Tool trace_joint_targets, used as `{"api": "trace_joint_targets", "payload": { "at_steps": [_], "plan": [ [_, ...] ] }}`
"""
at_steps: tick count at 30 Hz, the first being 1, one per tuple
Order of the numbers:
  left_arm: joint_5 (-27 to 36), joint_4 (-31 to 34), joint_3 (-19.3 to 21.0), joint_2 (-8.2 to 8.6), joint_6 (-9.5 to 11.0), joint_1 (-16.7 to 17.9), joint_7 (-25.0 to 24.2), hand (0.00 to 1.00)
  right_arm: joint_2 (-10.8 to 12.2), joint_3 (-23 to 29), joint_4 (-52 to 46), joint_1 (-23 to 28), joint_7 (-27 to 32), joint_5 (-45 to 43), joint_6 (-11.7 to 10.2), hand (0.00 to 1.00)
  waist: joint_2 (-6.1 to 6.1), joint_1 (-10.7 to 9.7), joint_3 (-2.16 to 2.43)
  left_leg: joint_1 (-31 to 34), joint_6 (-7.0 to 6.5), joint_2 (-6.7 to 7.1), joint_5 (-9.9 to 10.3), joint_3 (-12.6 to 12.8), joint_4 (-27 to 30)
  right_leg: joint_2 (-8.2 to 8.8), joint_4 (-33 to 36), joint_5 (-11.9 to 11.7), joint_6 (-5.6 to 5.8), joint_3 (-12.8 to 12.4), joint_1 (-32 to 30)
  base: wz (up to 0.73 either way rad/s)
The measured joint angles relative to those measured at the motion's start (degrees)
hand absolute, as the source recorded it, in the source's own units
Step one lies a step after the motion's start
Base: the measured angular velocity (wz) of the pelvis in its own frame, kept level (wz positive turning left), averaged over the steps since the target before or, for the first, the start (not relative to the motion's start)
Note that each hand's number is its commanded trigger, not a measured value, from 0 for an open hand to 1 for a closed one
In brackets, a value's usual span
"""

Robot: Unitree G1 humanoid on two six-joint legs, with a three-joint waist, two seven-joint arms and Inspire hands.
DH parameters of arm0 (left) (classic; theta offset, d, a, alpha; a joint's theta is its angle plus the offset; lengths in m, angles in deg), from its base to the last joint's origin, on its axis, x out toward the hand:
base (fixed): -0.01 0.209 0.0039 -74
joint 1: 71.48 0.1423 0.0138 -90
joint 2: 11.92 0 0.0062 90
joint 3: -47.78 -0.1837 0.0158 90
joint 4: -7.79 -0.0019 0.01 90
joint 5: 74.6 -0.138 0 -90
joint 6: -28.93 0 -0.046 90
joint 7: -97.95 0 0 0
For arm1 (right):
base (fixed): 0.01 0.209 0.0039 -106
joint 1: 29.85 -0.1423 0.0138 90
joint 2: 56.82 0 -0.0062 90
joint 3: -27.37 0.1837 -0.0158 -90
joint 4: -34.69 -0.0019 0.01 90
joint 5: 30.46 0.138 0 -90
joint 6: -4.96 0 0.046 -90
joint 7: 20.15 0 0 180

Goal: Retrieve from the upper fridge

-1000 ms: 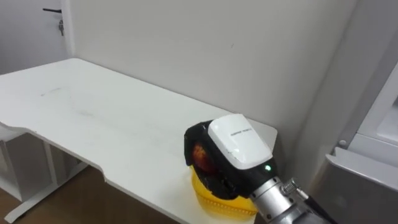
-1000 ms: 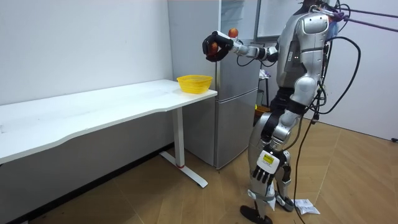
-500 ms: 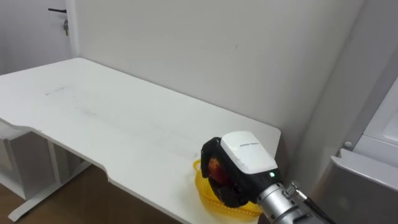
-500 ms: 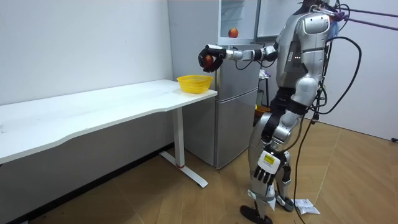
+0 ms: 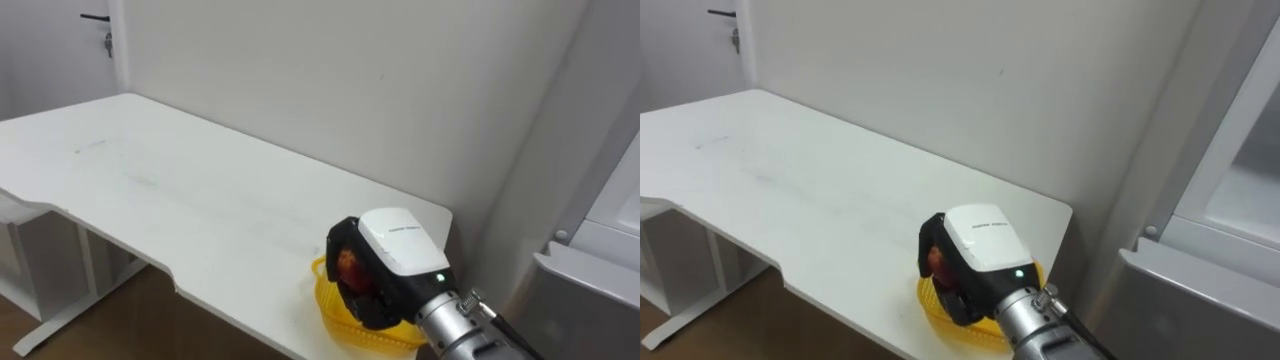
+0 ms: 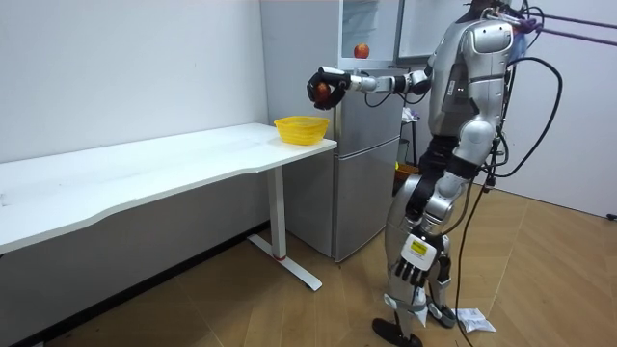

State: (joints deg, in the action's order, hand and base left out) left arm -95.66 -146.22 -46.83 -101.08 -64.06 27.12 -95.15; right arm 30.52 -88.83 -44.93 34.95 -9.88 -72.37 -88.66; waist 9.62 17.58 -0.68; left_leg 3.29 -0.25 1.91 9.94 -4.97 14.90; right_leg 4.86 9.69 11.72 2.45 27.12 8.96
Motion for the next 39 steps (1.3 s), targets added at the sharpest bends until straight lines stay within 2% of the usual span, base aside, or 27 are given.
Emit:
{"api": "trace_joint_targets", "payload": {
  "at_steps": [2, 7, 8, 10, 11, 12, 14, 39],
  "plan": [
    [0.03, 0.60, 0.01, 0.00, -0.68, 0.27, 0.04, 0.00, 0.00, 0.41, 0.02, -0.03, 0.00, -0.13, 0.00, 1.00, -0.04, -0.05, -0.03, 0.04, 0.00, 0.00, 0.00, 0.01, 0.07, 0.05, 0.00, 0.00, 0.00, 0.53, 0.00, 0.00],
    [0.11, 1.81, 0.01, 0.10, -0.80, 1.01, 0.15, 0.00, 0.01, 0.95, 0.18, -0.35, 0.00, -0.08, 0.03, 1.00, -0.35, -0.14, -0.25, 0.07, 0.00, 0.01, 0.00, -0.02, 0.07, 0.12, 0.01, 0.00, 0.00, 1.39, 0.01, 0.00],
    [0.11, 1.81, 0.02, 0.09, -0.83, 0.99, 0.21, 0.00, 0.00, 1.15, 0.34, -0.43, 0.01, 0.00, 0.02, 0.94, -0.42, -0.13, -0.30, 0.06, 0.00, 0.01, 0.00, -0.05, 0.07, 0.12, 0.01, 0.00, 0.00, 1.48, 0.01, 0.00],
    [0.11, 1.81, 0.02, 0.10, -0.85, 1.00, 0.41, 0.00, 0.00, 1.48, 0.92, -0.50, 0.03, 0.14, 0.01, 0.36, -0.45, -0.10, -0.32, 0.07, 0.00, 0.01, 0.00, -0.10, 0.05, 0.12, 0.01, 0.01, 0.01, 1.58, 0.00, 0.00],
    [0.11, 1.81, 0.02, 0.10, -0.86, 1.01, 0.48, 0.00, 0.00, 1.69, 1.29, -0.50, 0.03, 0.26, 0.02, 0.11, -0.45, -0.10, -0.32, 0.07, 0.00, 0.01, 0.00, -0.12, 0.03, 0.13, 0.02, 0.01, 0.01, 1.73, -0.01, 0.00],
    [0.11, 1.81, 0.02, 0.10, -0.86, 1.01, 0.50, 0.00, 0.00, 1.74, 1.42, -0.50, 0.03, 0.36, 0.05, 0.00, -0.44, -0.11, -0.32, 0.07, 0.00, 0.01, 0.00, -0.13, 0.02, 0.14, 0.02, 0.01, 0.01, 1.92, 0.00, 0.00],
    [0.10, 1.82, 0.01, 0.10, -0.86, 1.01, 0.82, 0.00, -0.02, 1.75, 1.56, -0.50, 0.03, 0.42, 0.05, 0.00, -0.44, -0.16, -0.31, 0.10, 0.00, 0.00, 0.00, -0.17, -0.02, 0.18, 0.02, 0.01, 0.01, 2.94, 0.00, 0.00],
    [0.03, 2.15, 0.02, 0.15, -1.35, 1.24, 1.37, 0.00, -0.09, 1.76, 3.04, -0.66, 0.06, 1.91, 0.04, 0.00, -0.68, -0.09, -0.26, 0.07, 0.00, -0.01, 0.00, -0.21, 0.19, 0.17, 0.03, 0.01, 0.01, 2.97, 0.08, 0.00]
  ]
}}
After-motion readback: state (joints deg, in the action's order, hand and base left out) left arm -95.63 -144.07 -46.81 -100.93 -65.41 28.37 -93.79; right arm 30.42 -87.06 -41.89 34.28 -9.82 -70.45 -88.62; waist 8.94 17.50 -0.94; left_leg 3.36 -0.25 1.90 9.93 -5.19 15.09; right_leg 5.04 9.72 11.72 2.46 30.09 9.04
